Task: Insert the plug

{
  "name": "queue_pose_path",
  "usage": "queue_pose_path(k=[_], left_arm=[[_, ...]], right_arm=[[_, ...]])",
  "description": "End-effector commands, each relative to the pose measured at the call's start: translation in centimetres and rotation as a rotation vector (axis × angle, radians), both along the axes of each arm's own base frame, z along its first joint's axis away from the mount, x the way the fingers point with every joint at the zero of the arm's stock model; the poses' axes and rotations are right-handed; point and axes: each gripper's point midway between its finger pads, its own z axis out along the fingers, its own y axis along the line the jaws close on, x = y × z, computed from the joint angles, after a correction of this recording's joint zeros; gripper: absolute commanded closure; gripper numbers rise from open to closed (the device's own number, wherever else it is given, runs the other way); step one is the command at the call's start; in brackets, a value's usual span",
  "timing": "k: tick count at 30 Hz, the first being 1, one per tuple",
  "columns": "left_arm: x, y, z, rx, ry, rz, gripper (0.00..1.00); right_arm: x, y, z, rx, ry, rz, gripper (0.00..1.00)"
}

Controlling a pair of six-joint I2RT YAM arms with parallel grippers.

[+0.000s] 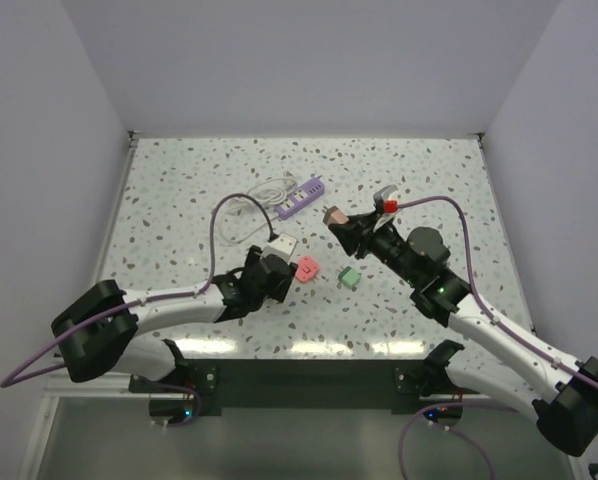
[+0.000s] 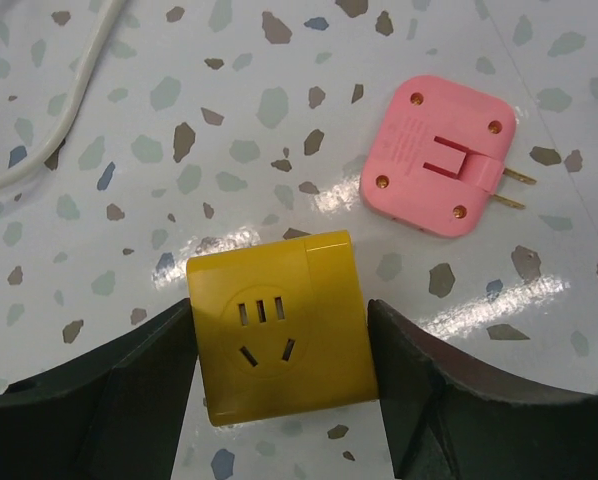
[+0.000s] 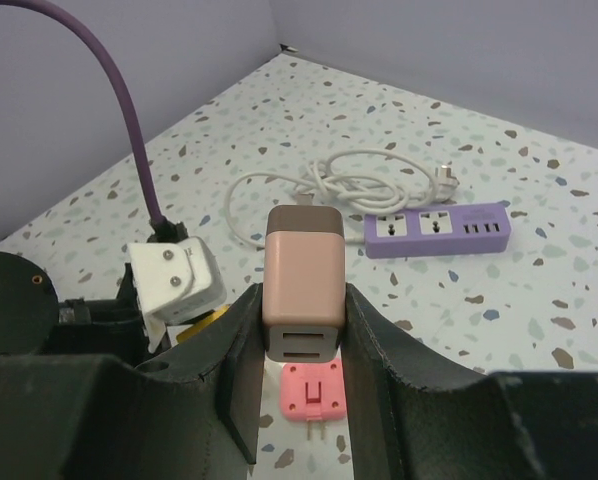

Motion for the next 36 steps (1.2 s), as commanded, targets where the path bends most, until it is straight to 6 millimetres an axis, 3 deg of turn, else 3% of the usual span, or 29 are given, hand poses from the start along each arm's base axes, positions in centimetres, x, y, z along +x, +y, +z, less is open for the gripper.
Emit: queue_pose_path(k=[1, 8, 11, 16, 22, 25, 26, 32, 35, 36], left_arm=[[1.7, -2.4, 2.2, -0.060, -0.095, -0.099, 0.29], [2.1, -6.5, 3.3, -0.089, -0.160, -0.347, 0.34], [3.0, -6.9, 2.9, -0.080, -0.169, -0.388, 0.36], [2.8, -8.2, 1.8, -0.085, -0.187, -0.538, 0.37], [2.7, -10.0, 2.0, -0.094, -0.235, -0.649, 0.37], [2.6, -9.8, 2.2, -0.090, -0.254, -0.656, 0.28], [2.6, -9.9, 2.6, -0.101, -0.271, -0.659, 0.19], [2.4, -8.9, 3.9, -0.135, -0.318, -0.619, 0.00], [2.0, -8.2, 5.4, -0.174, -0.366, -0.597, 0.00], [1.8, -7.9, 6.8, -0.205, -0.398, -0.583, 0.00]], right_arm=[[0.3, -0.3, 2.8, 0.023, -0.059, -0.019, 1.00], [0.7, -0.2, 2.5, -0.009, -0.051, -0.024, 1.00], [0.8, -0.3, 2.3, -0.024, -0.045, -0.027, 1.00], [0.8, -0.7, 2.2, -0.037, -0.040, -0.045, 1.00], [0.8, -1.1, 2.5, -0.078, 0.030, -0.066, 1.00], [1.0, -1.8, 2.1, -0.110, 0.079, -0.107, 1.00], [1.0, -1.9, 1.9, -0.121, 0.091, -0.111, 1.00], [0.9, -1.7, -1.2, -0.245, 0.232, -0.094, 1.00], [0.4, -1.1, -2.0, -0.291, 0.280, -0.044, 1.00], [0.1, -1.2, -2.4, -0.313, 0.299, -0.031, 1.00]])
